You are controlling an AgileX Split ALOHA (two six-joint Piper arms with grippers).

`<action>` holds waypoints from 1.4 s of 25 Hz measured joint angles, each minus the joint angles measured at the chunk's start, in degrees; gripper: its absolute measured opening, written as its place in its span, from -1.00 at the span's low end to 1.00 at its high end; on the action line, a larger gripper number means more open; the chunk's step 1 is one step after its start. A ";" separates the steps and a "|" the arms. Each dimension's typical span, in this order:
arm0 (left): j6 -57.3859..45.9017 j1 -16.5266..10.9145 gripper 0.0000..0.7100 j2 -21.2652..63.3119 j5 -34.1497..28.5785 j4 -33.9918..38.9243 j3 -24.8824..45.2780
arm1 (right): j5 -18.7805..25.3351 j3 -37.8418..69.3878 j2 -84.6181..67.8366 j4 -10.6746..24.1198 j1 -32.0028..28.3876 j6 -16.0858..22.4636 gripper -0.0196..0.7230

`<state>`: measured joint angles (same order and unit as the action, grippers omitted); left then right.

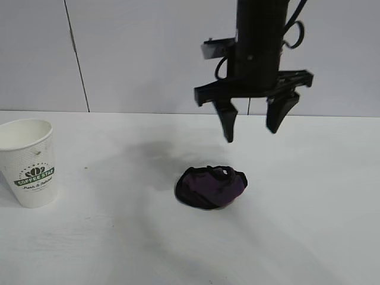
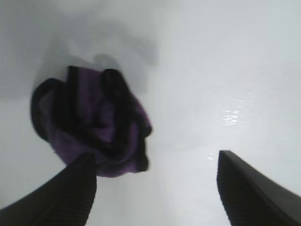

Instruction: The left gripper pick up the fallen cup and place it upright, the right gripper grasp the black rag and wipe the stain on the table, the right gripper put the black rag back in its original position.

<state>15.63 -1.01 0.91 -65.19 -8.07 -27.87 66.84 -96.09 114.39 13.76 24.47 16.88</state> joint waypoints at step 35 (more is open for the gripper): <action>-0.01 0.00 0.93 0.00 0.00 0.00 0.00 | 5.82 19.69 -94.89 -16.82 -17.53 -15.48 0.39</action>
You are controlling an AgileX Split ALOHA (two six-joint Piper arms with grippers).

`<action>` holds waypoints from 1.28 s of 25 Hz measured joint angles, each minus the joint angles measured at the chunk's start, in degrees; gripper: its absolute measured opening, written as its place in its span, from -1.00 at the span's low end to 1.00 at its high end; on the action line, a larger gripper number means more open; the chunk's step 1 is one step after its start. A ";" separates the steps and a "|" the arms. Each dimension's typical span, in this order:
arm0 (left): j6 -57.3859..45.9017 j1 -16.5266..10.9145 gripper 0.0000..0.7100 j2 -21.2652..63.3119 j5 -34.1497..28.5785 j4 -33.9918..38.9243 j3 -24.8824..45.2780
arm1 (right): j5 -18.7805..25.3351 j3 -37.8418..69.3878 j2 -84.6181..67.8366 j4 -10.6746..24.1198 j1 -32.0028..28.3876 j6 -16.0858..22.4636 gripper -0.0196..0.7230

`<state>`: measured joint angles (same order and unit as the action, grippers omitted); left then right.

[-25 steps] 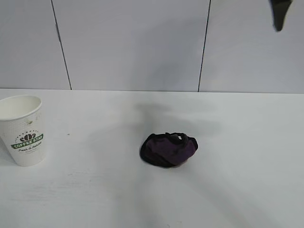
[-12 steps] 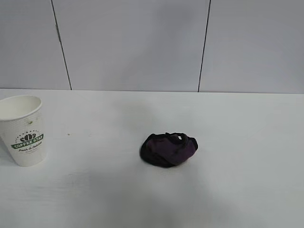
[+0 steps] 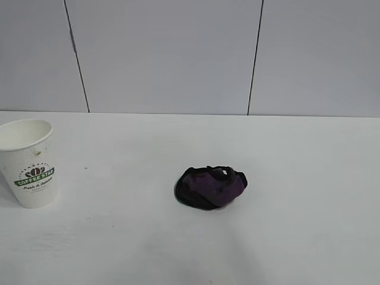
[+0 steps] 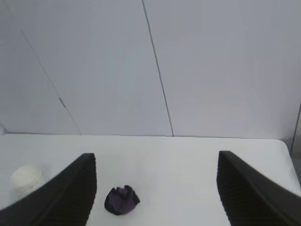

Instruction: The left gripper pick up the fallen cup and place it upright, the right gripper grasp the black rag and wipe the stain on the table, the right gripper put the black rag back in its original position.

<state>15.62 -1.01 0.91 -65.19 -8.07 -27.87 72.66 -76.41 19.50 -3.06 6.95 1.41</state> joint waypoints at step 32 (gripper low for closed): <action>0.00 0.00 0.93 0.00 -0.12 0.00 0.00 | -10.90 49.37 -16.82 4.76 0.00 1.59 0.39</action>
<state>15.62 -1.01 0.91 -65.31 -8.07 -27.87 61.76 -27.03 2.68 1.70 6.95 3.00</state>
